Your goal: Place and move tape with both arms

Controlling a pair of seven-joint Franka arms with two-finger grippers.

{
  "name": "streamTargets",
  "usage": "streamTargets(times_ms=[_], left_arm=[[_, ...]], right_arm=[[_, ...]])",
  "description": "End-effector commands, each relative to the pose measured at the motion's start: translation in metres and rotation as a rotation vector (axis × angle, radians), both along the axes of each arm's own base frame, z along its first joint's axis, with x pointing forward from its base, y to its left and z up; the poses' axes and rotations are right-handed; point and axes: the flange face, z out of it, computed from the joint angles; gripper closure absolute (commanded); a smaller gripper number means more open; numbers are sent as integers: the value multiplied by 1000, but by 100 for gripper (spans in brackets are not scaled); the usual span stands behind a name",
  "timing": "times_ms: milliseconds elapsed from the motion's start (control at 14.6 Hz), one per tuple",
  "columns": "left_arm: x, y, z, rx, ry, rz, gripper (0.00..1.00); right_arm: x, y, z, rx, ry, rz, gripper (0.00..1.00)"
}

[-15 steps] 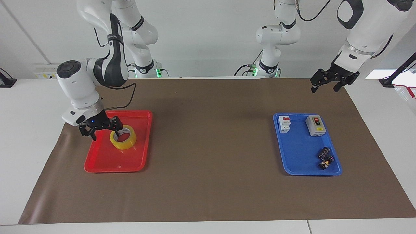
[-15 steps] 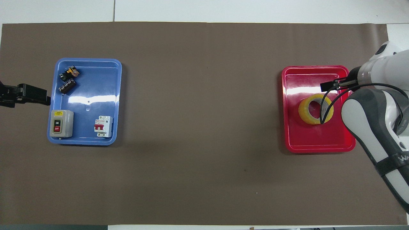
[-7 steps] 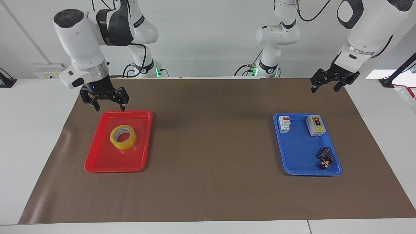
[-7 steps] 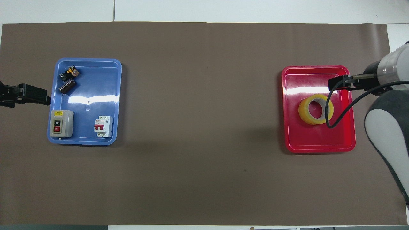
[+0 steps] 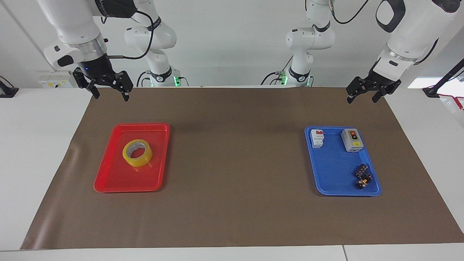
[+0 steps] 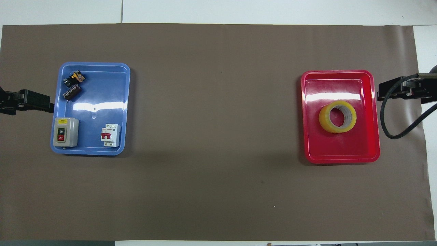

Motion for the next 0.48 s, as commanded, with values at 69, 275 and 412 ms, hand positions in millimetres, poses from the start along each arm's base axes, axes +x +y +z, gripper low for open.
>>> streamTargets(times_ms=[69,275,412], left_arm=[[-2,2,0,1,12,-6,0],[-2,2,0,1,12,-6,0],[-2,2,1,1,12,-6,0]], right_arm=[[0,10,4,4,10,-4,0],[-2,13,2,5,12,15,0],[-4,28,9,1,5,56,0]])
